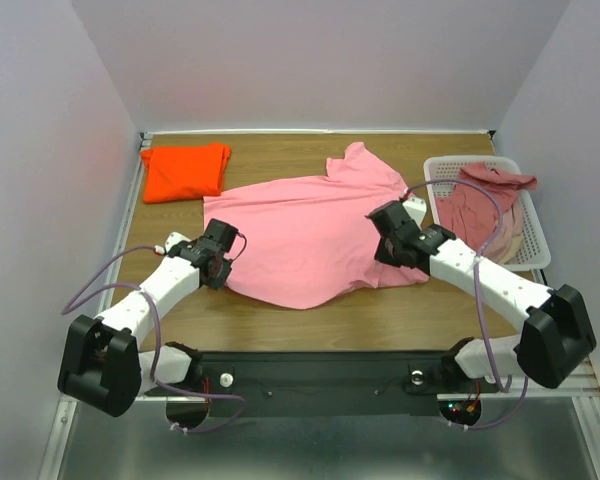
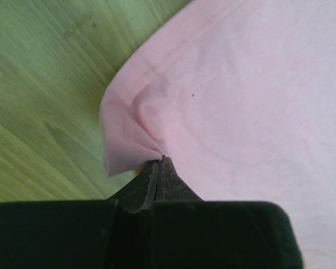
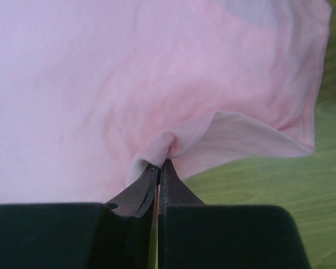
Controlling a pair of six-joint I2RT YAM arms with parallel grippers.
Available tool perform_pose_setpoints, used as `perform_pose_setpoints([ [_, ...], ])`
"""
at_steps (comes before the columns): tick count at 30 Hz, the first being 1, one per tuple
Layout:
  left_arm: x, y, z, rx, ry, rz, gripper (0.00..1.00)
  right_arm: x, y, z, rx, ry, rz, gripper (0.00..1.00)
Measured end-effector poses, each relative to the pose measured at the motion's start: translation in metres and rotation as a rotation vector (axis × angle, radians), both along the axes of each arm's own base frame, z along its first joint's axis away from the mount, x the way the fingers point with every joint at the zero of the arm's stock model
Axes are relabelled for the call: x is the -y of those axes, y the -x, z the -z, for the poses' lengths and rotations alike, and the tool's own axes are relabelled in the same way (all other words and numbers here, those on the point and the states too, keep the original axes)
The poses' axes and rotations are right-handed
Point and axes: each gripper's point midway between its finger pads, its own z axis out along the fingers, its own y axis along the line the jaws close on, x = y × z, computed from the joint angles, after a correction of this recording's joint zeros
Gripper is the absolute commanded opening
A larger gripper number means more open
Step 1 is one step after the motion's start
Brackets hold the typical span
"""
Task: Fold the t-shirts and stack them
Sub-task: Fold the tshirt
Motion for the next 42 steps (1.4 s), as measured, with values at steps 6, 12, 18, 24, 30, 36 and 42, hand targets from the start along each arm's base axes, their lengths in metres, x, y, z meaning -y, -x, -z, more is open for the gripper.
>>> perform_pose_setpoints([
  [6, -0.012, -0.021, -0.003, -0.003, -0.024, -0.022, 0.0, 0.001, -0.046, -0.013, 0.043, 0.004, 0.034, 0.0],
  [12, -0.022, -0.042, 0.003, -0.034, -0.04, -0.014, 0.0, 0.004, -0.082, -0.029, 0.093, 0.004, 0.057, 0.0],
  [18, -0.021, -0.067, 0.003, -0.051, -0.059, 0.015, 0.0, 0.009, -0.109, -0.032, 0.107, 0.022, 0.07, 0.01],
  [24, -0.024, -0.082, 0.001, -0.05, -0.074, 0.019, 0.0, 0.009, -0.126, -0.03, 0.107, 0.041, 0.066, 0.0],
  [30, -0.032, -0.092, -0.002, -0.049, -0.099, 0.006, 0.0, 0.016, -0.134, -0.029, 0.107, 0.052, 0.076, 0.0],
  [36, -0.033, -0.104, -0.007, -0.034, -0.121, 0.009, 0.0, 0.024, -0.141, -0.032, 0.116, 0.057, 0.097, 0.0],
  [42, -0.038, -0.109, -0.003, -0.051, -0.139, 0.023, 0.0, 0.03, -0.151, -0.029, 0.114, 0.074, 0.115, 0.0],
])
